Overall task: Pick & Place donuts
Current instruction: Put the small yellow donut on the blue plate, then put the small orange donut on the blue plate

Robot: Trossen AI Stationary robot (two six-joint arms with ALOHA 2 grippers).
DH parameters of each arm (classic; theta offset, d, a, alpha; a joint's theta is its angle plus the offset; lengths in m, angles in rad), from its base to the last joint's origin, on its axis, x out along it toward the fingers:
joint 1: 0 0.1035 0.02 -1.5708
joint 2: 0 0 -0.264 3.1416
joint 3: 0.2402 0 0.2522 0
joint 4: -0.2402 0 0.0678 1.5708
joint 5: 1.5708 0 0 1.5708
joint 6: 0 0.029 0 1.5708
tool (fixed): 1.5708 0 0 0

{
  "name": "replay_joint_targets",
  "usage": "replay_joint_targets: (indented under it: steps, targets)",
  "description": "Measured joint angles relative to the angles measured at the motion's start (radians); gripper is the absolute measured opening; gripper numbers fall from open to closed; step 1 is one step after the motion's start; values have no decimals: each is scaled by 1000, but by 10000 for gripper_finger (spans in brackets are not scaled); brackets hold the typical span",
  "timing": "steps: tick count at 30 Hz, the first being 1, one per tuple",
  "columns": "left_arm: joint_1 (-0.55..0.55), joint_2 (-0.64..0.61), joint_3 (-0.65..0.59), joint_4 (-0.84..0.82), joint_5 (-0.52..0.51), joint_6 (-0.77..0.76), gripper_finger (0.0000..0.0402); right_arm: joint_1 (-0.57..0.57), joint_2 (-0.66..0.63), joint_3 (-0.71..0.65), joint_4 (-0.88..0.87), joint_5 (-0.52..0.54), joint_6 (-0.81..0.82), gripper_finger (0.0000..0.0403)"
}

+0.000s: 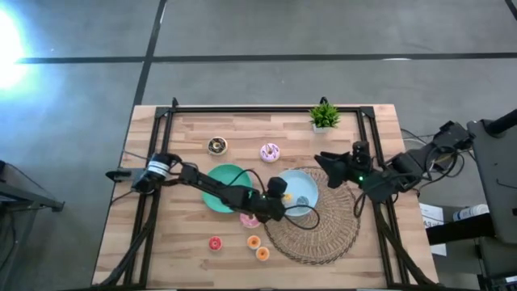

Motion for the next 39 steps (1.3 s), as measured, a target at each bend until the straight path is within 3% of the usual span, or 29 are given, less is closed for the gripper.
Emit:
replay_joint_targets:
  steps: [10,17,21,24,26,30,39]
  targets:
    - [2,0,-1,-6,25,-17,103,8,5,-28,7,4,45,211]
    - [1,-36,-3,-56,-72,-36,156,8,5,-30,8,4,45,211]
    - [-1,-93,-5,-158,-81,-125,164,7,5,-33,8,4,44,211]
    - [-5,-156,-5,-229,-77,-278,165,8,5,-35,8,4,42,211]
    - [-6,-209,-6,-279,-31,-417,165,8,5,-36,8,4,41,211]
    - [4,-337,-58,-306,204,-584,165,8,5,-41,10,4,42,211]
    - [13,-684,-415,-221,463,-858,165,7,9,-50,8,-3,65,211]
